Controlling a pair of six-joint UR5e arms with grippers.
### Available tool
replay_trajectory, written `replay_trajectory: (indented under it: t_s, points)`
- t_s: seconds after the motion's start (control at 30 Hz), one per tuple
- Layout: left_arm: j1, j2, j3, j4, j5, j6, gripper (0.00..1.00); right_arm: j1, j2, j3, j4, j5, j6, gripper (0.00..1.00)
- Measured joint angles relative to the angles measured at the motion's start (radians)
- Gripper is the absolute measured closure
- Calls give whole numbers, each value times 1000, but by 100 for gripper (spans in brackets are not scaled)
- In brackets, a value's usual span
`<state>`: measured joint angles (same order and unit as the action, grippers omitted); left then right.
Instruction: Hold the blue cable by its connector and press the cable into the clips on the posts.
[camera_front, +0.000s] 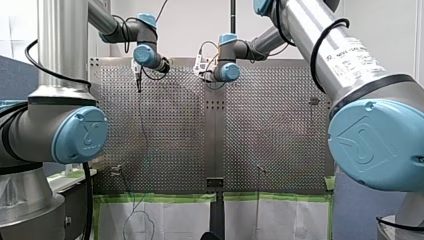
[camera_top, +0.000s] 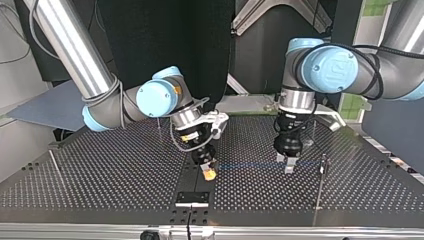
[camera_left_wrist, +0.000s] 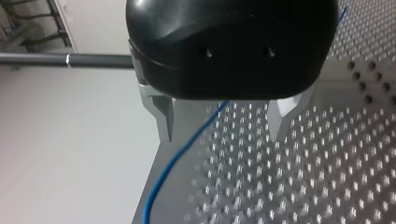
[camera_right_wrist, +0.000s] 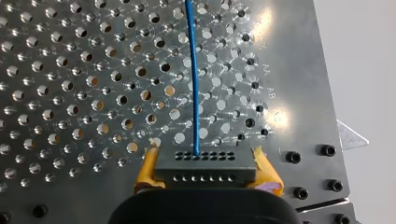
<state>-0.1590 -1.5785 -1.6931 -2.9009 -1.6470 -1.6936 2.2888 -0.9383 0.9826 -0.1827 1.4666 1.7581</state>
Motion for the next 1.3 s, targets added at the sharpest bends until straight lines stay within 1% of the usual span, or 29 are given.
replay_trajectory:
  t_s: [0.17,0.27,0.57,0.87,0.9,0.93,0.97,1.0,1.03,1.07,1.1,1.13,1.3]
  points:
    - [9,-30,26,-1,-37,6,0,2,0,0,0,0,0,100]
    - [9,-42,41,-2,-47,10,0,2,0,0,0,0,0,100]
    - [12,-46,72,-12,-51,13,0,3,0,0,0,0,0,100]
    - [13,-46,75,-20,-53,15,0,4,0,0,1,0,0,100]
    - [13,-46,75,-22,-54,15,4,5,0,0,1,0,-1,100]
    - [13,-46,75,-24,-56,15,16,5,0,0,2,0,-1,100]
    - [12,-46,75,-26,-58,16,16,6,0,0,2,0,-1,100]
    - [12,-46,75,-27,-61,16,48,6,0,0,3,0,-1,100]
    - [11,-46,75,-28,-65,17,67,6,0,0,3,0,-1,100]
    - [9,-46,75,-31,-71,18,67,7,0,0,4,0,-2,100]
    - [8,-46,75,-34,-77,18,87,7,0,0,4,0,-2,100]
    - [6,-45,75,-37,-85,19,100,7,0,0,4,0,-2,100]
    - [-6,-45,75,-51,-131,21,100,8,0,0,6,0,-4,100]
